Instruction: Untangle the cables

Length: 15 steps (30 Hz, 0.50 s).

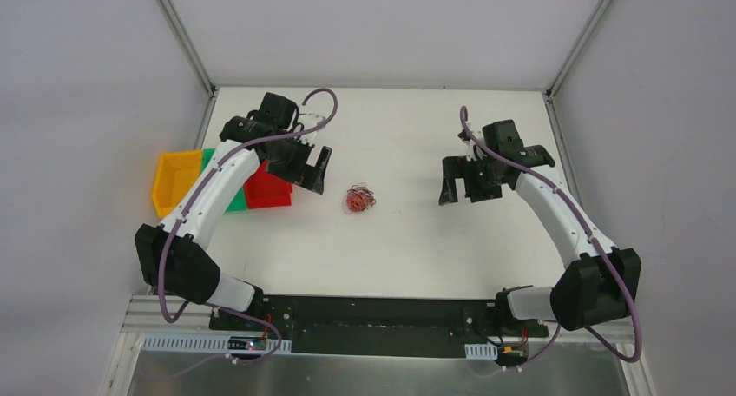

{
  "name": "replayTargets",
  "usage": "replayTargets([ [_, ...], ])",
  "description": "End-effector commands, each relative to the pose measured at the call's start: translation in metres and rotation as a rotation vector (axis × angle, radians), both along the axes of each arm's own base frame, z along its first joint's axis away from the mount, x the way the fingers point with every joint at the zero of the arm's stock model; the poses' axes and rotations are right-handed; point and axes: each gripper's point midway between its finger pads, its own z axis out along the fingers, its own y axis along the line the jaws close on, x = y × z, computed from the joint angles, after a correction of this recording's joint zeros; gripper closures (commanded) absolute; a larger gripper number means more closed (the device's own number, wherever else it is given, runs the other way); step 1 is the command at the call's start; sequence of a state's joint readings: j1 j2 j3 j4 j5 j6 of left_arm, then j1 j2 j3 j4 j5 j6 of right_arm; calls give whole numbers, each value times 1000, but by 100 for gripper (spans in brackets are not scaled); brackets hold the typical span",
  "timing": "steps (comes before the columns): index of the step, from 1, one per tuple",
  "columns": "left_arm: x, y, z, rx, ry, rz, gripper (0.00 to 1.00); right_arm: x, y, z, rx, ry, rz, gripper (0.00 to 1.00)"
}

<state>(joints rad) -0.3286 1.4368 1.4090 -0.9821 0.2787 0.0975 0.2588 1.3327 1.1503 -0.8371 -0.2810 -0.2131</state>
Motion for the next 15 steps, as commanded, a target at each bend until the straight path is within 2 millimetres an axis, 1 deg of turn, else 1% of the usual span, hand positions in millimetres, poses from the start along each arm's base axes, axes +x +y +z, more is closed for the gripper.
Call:
replayTargets([
  [1,20,-21,3,-73,-29,9,0,9,16,14,96,-19,-28,1],
  [4,27,-43,-12,-148,65,-18,0,7,32,8,183,41,-25,1],
  [9,46,-80,-44,-296,188,30,0,11,47,1,254,135,-47,1],
  [12,62,-93,-64,-339,207,63,1,16,54,-2,298,164,-61,1],
  [15,74,-102,-86,-370,232,91,16,23,63,-7,355,188,-92,1],
])
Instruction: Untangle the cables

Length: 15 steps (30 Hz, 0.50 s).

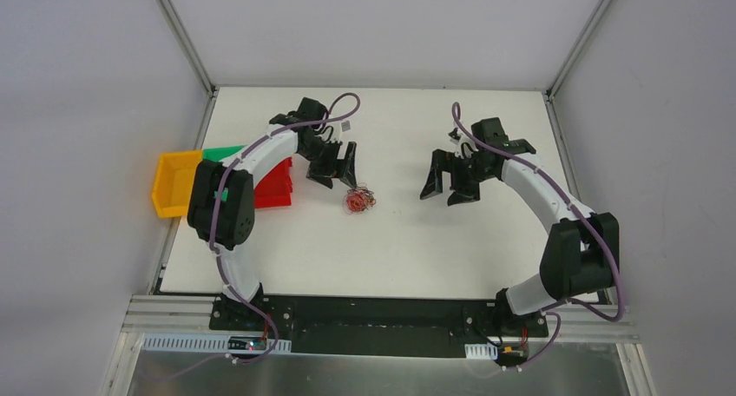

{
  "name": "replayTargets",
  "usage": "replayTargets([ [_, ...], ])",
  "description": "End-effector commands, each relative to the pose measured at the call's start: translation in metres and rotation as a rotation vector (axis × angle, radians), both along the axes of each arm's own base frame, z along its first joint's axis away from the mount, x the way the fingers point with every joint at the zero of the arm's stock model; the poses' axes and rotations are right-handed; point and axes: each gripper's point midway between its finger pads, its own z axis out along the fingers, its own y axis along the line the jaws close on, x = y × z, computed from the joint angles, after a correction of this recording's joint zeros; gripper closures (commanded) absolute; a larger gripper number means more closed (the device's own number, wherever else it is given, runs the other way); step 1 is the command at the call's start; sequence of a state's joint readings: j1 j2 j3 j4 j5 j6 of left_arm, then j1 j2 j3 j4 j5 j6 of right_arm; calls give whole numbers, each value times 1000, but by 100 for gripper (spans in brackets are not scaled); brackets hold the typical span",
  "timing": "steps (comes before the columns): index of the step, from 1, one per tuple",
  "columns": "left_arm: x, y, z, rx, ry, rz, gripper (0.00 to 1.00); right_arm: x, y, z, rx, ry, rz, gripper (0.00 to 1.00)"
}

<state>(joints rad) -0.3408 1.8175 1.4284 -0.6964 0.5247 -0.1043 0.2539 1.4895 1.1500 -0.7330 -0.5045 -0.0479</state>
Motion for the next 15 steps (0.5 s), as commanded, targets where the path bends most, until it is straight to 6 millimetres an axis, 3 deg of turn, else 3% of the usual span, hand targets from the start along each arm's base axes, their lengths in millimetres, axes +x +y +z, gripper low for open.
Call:
replayTargets([
  [1,19,-32,-13,-146,28,45,22,15,22,10,146,13,-53,1],
  [4,17,-44,-35,-194,110,62,37,18,30,2,196,47,-75,1],
  [9,-3,-57,-58,-252,186,73,46,24,42,-9,290,50,-130,1],
  [12,-10,-71,-57,-320,232,117,66,26,49,-18,344,78,-170,1],
  [15,-8,-90,-44,-421,247,163,93,26,53,-24,359,101,-172,1],
])
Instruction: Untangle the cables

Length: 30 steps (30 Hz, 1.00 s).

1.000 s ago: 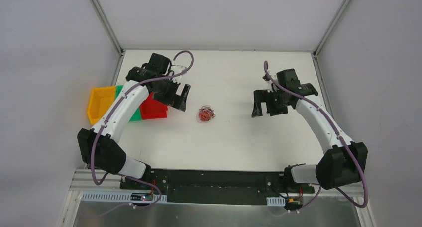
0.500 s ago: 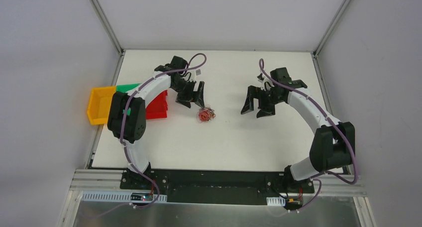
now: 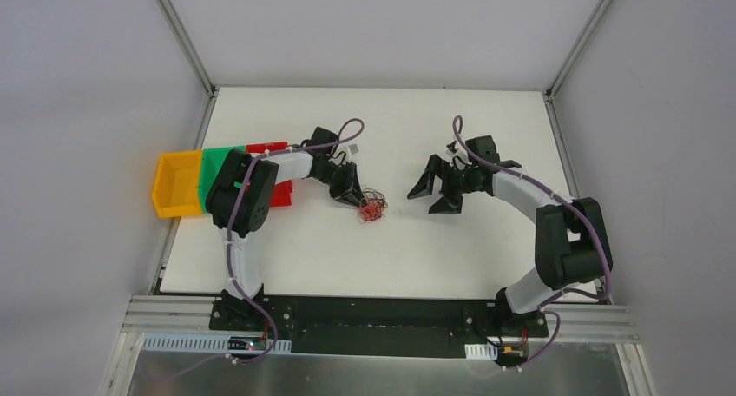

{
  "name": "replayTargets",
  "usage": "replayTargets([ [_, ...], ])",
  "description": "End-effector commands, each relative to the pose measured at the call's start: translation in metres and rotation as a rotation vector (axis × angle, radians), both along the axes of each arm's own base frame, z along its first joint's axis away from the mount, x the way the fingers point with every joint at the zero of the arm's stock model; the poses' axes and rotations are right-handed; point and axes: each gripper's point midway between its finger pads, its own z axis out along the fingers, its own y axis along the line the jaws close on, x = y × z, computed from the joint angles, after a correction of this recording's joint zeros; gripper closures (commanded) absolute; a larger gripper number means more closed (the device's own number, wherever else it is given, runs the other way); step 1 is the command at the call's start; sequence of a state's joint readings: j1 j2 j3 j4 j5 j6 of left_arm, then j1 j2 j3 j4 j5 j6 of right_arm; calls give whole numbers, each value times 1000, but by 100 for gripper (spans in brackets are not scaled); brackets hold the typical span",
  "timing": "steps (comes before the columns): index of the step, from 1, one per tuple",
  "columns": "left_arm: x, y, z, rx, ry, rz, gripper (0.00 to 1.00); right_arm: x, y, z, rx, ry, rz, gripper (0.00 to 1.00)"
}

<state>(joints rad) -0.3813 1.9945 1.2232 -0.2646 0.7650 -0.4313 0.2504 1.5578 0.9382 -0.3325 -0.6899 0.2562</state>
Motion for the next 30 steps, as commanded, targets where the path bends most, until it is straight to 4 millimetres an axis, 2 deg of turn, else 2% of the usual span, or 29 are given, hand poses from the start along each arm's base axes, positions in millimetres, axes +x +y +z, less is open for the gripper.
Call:
replayTargets([
  [1,5,-36,34,-175,-9,61,100,17,16,10,111,-22,-31,1],
  [6,8,-54,70,-244,-53,75,100,22,30,18,170,-62,-42,3],
  [10,5,-64,87,-287,-67,58,100,22,42,15,176,-77,-26,4],
  [18,-8,-72,104,-363,-80,12,100,39,50,-25,88,-77,-14,12],
  [20,-10,-72,109,-379,-75,6,100,38,52,-28,110,-73,-15,16],
  [22,-10,-74,113,-397,-72,1,100,39,58,-24,157,-79,-12,33],
  [25,-10,-76,122,-418,-72,-9,100,41,59,-19,167,-85,1,73],
  [27,-12,-76,128,-428,-79,-21,100,39,52,-20,139,-74,1,100],
  [30,-18,-71,136,-421,-99,-40,100,45,28,-27,60,-75,-67,100],
])
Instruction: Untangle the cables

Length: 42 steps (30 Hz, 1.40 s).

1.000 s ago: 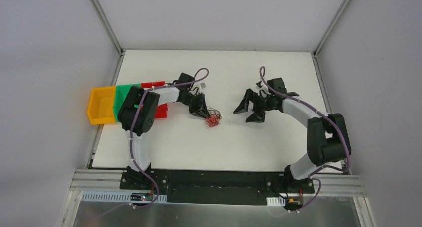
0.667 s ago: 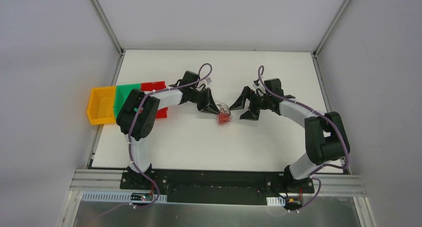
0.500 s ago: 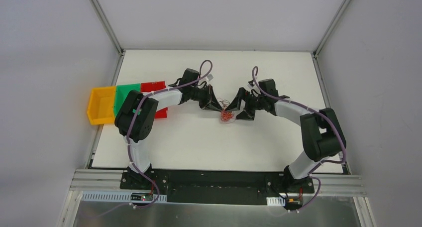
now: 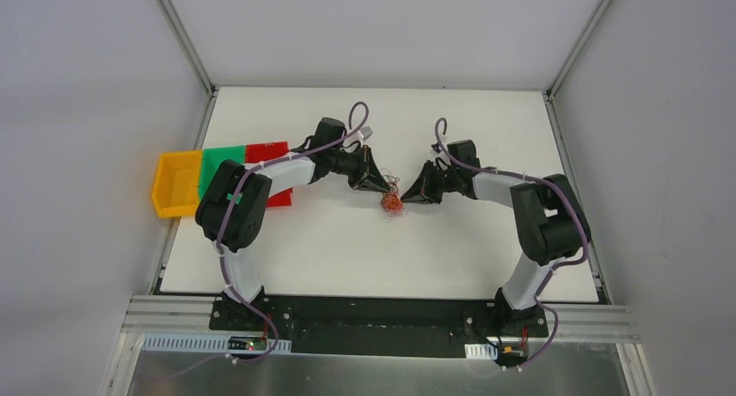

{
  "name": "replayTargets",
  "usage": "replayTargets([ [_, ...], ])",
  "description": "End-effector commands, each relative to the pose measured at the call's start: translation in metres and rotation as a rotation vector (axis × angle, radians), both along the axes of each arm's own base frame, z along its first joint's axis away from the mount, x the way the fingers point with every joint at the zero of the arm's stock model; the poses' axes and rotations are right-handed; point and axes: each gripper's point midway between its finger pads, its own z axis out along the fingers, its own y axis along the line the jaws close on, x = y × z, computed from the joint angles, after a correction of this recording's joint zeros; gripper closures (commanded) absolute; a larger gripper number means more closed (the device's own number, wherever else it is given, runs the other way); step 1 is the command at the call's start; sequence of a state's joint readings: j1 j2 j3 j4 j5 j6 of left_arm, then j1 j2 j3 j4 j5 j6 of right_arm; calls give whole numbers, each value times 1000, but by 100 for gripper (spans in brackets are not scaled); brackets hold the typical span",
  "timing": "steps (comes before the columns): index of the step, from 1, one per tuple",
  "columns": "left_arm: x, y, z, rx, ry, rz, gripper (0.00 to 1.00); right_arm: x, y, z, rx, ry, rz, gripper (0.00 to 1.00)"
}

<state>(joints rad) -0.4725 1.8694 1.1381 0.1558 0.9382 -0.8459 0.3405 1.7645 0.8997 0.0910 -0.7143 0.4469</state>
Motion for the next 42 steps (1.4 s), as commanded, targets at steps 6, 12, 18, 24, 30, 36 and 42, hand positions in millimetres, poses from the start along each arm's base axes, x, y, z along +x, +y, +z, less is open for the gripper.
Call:
replayTargets([
  [6,-27,5,78,-78,-184,-115,100,11,-82,-9,-205,-30,-137,100],
  [12,-39,2,116,-168,-260,-212,100,-3,-59,53,35,-102,-4,80],
  [18,-44,0,138,-220,-320,-275,100,-2,-41,100,118,-231,36,14],
  [24,-55,-8,160,-298,-365,-380,100,3,-3,136,263,-258,91,11],
  [30,-55,-11,176,-359,-344,-410,100,6,22,173,448,-248,121,12],
  [36,-47,-16,188,-376,-344,-385,100,-3,34,221,625,-262,149,59],
  [42,-43,-15,199,-367,-364,-371,100,-7,25,205,563,-242,105,100],
])
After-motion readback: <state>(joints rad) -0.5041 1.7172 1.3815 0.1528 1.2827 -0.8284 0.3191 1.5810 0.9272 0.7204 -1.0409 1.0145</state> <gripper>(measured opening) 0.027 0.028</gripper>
